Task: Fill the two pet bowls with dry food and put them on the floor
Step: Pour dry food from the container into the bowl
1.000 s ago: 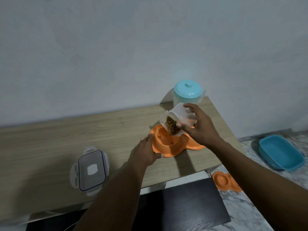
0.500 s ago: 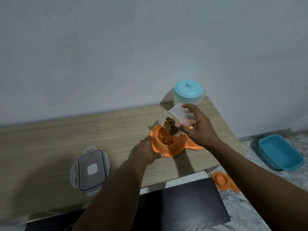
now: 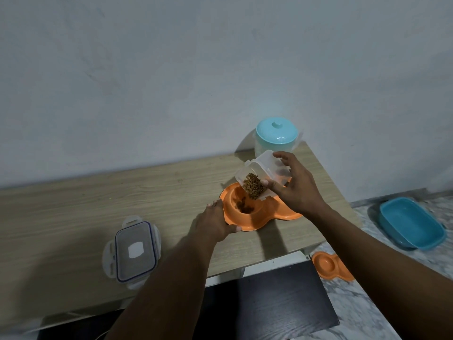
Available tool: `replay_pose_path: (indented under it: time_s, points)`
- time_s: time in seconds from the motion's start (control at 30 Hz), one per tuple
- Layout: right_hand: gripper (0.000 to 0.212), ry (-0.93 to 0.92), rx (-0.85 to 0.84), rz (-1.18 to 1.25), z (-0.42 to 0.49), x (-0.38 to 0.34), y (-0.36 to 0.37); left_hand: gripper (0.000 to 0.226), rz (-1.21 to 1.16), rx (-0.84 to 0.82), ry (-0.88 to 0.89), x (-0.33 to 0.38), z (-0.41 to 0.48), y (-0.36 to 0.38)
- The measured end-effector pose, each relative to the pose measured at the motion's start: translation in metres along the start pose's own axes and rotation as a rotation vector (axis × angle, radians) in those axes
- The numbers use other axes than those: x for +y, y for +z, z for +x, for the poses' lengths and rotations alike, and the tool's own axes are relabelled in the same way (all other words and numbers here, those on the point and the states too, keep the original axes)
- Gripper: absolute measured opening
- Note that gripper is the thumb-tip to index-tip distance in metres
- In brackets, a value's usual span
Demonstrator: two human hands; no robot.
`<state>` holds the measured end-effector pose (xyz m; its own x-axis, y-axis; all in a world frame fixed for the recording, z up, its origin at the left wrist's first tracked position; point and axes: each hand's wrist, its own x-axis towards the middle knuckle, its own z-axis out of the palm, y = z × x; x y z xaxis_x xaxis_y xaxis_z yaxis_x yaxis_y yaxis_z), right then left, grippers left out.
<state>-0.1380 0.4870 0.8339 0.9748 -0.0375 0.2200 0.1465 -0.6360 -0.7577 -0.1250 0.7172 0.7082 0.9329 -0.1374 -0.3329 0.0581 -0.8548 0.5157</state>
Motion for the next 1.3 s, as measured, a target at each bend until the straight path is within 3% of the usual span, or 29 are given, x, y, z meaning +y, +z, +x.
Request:
replay_pose_path:
  time_s: [0.4,0.67,0.8,1.0,1.1,1.17,1.23,1.3]
  points:
    - [0.070,0.002,-0.021,-0.002,-0.001,0.002,0.001,0.099,0.018,0.003,-0.001,0.005,-0.002,-0.002]
    - [0.067,0.142,0.062,0.070,0.001,0.011,-0.004,0.102,0.023,-0.019,-0.008,0.007,-0.004,-0.006]
    - [0.064,0.290,0.084,0.223,0.000,0.021,-0.009,0.103,0.003,-0.007,0.006,0.003,-0.005,-0.007]
    - [0.037,0.615,0.124,0.669,-0.003,0.030,-0.016,0.102,-0.070,-0.055,0.025,0.001,-0.006,-0.012]
    - [0.023,0.728,0.064,0.829,-0.007,0.026,-0.015,0.084,-0.147,-0.118,0.021,0.009,-0.019,-0.026]
    - [0.031,0.763,0.025,0.855,-0.008,0.022,-0.011,0.068,-0.197,-0.077,-0.040,0.012,-0.023,-0.037]
    - [0.042,0.778,-0.031,0.847,-0.009,0.014,-0.004,0.069,-0.255,0.018,-0.123,0.009,-0.025,-0.051]
    - [0.047,0.769,-0.103,0.823,-0.009,0.007,0.004,0.058,-0.437,0.037,-0.205,0.007,-0.022,-0.067]
